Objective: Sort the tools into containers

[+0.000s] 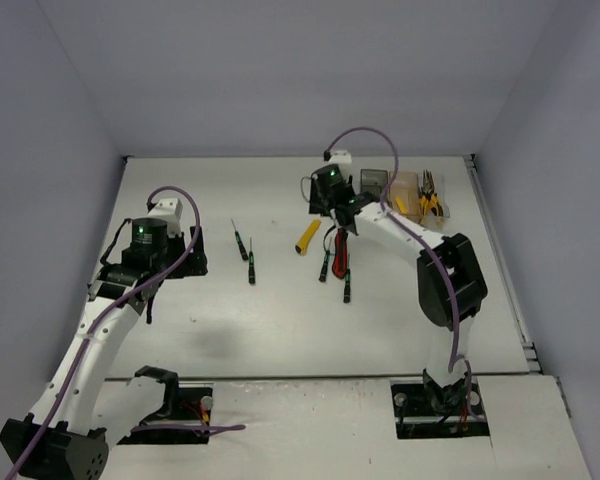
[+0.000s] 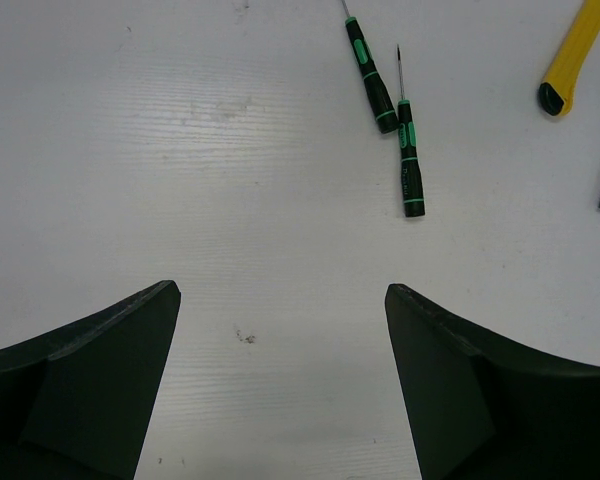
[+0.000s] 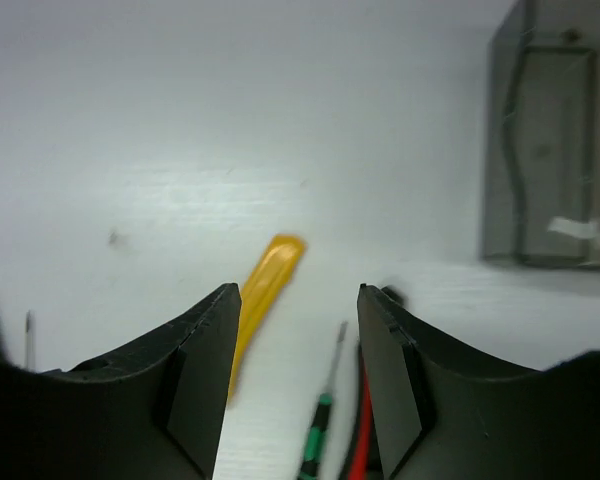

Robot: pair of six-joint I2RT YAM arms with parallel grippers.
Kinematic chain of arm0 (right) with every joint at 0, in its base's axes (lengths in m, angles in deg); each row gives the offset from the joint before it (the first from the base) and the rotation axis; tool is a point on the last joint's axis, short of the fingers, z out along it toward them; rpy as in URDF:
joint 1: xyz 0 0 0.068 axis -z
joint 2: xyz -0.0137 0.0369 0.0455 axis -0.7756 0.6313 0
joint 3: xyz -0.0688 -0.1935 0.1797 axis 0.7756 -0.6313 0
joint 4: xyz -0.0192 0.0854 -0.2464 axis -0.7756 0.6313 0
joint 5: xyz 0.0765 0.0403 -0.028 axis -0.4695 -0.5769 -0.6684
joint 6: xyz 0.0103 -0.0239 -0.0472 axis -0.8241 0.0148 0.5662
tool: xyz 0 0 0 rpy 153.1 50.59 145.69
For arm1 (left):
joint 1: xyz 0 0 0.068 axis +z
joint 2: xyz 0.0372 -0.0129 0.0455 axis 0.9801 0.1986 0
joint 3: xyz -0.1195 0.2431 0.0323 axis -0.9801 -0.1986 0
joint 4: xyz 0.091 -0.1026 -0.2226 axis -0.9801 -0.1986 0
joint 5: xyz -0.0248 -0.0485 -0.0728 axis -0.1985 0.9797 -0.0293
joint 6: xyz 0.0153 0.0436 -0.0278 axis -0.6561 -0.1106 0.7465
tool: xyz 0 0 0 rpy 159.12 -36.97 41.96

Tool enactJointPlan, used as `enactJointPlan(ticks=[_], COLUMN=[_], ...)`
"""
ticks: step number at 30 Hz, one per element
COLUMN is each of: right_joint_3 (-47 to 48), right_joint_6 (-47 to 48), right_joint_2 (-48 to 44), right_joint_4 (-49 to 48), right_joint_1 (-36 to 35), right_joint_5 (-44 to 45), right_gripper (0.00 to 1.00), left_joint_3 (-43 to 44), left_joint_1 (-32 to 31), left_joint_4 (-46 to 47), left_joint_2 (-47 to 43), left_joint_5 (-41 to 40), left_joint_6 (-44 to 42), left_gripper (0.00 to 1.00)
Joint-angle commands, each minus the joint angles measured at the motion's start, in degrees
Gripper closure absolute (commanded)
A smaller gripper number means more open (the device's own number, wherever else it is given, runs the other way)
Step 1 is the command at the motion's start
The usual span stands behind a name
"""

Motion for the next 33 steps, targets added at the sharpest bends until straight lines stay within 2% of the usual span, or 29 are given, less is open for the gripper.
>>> enactJointPlan(ticks=[1, 12, 24, 30, 33], right_joint_3=[0.76, 2.20, 2.89, 3.22, 3.20], right_joint_6=[-11.06, -24.97, -24.81, -23.51, -22.43], right_joint_2=[3.77, 10.99, 15.94, 16.90, 17.21], right_joint_4=[-1.42, -1.37, -0.70, -0.45, -0.45], right_joint_1=[-4.41, -8.27, -8.58, -9.17, -9.33], right_joint_5=[7.53, 14.35, 15.01, 15.89, 15.98], right_gripper=[0.51, 0.49, 0.51, 0.61, 0.72], left_joint_3=[0.54, 0.52, 0.52, 0.52, 0.52], left_joint_1=[0.47, 0.47, 0.47, 0.47, 0.47], left_joint_4=[2.78, 2.92, 2.98, 3.04, 2.96], left_joint_2=[-1.09, -1.17, -1.20, -0.92, -1.00], left_joint_5=[1.14, 1.45, 1.88, 1.92, 1.84], left_joint_6=[0.67, 0.74, 0.82, 0.82, 0.82], left_gripper=[0.19, 0.19, 0.19, 0.19, 0.19])
